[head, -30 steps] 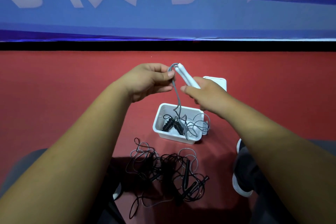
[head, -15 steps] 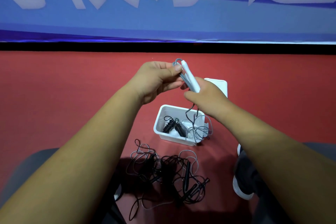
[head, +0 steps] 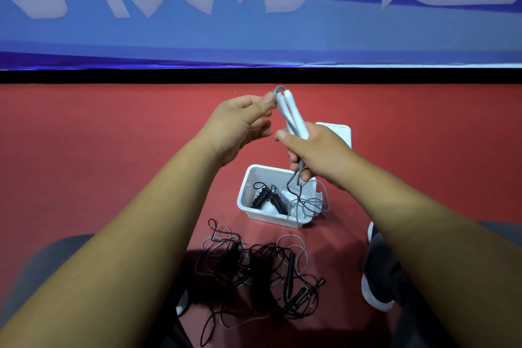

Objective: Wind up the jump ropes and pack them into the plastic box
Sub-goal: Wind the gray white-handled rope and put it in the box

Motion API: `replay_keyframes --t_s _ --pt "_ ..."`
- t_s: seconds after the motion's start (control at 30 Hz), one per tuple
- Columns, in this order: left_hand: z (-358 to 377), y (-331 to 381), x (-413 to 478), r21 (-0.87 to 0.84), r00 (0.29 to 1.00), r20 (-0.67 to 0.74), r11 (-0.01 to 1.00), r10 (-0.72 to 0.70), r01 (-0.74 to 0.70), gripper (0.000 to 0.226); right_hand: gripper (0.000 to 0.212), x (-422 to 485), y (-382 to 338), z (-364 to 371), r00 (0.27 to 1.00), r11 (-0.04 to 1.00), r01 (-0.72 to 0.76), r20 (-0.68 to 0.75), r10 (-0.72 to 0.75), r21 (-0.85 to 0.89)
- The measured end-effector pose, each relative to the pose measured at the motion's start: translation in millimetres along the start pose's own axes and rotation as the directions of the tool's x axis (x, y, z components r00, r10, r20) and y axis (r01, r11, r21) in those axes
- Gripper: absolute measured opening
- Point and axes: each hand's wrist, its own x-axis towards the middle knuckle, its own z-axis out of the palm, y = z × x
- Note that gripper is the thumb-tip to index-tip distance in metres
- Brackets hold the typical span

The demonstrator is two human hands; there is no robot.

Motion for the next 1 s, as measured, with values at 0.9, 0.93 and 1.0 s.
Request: replay_keyframes --t_s 0.9,0.93,1.0 --pt "-7 -29 4 0.813 0.989 0.147 0.565 0.030 -0.138 0.021 0.043 -11 -32 -30 0.998 0.892 0.000 -0.050 0.026 0.452" --pt "-9 -27 6 0.831 0.988 0.117 0.535 0.100 -0.153 0.021 0.043 -10 -31 -30 0.999 0.898 -0.025 -0.028 0.042 0.440" --pt "-13 -24 10 0.843 0.976 0.058 0.513 0.210 -0.160 0.020 0.042 -8 -27 -29 0.997 0.910 -0.081 0.028 0.076 0.406"
